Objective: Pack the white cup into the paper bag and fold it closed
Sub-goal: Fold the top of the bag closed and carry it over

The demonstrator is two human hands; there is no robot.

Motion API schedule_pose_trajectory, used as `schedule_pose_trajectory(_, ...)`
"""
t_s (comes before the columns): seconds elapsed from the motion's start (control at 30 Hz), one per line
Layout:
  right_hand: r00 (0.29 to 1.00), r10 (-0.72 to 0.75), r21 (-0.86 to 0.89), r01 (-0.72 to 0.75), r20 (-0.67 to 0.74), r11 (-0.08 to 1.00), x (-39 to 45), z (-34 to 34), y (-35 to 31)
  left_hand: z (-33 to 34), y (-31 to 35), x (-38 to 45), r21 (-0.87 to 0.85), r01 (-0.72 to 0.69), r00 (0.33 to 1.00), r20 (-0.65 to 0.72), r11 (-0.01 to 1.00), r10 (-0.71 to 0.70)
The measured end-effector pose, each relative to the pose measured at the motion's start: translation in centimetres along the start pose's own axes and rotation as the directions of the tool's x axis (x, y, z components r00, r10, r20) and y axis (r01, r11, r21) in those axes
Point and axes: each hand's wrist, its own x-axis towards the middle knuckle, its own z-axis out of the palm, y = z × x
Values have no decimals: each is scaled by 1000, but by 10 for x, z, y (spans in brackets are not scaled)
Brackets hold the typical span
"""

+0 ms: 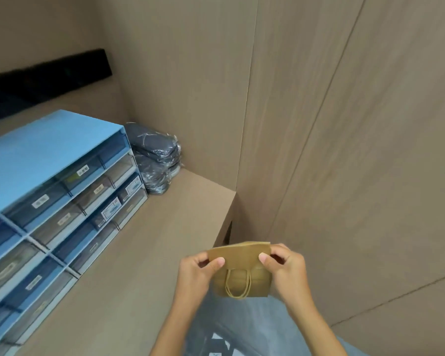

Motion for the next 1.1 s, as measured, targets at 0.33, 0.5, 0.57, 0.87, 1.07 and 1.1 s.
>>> schedule_pose_trajectory(0.33, 806, -12, -69, 66, 592, 995, 201, 170, 12, -79, -7, 98, -30, 16, 832, -554, 999, -29)
schedule_pose_trajectory(0.5, 587, -26, -59, 125, 809, 990, 256, 242, 16, -90, -17, 126, -90, 53, 616, -781, 994, -104)
schedule_pose_trajectory(0.57, 519, -39, -44, 147, 854, 988, 270, 260, 14, -89, -15, 136, -119, 49, 546, -828, 992, -126)
schedule_pose_trajectory(0.87, 347, -87, 8, 221, 934, 975, 301, 288, 15, -89, -17, 167, -102, 112, 386, -912, 989, -138)
schedule_pose_trajectory(1.07, 333, -61, 4, 169, 941, 986, 303, 286, 15, -86, -14, 167, -138, 100, 403, -900, 985, -167)
schedule_pose_trajectory(1.1, 315, -44, -6, 154, 948, 988, 303, 283, 12, -84, -11, 165, -159, 112, 410, -892, 981, -192)
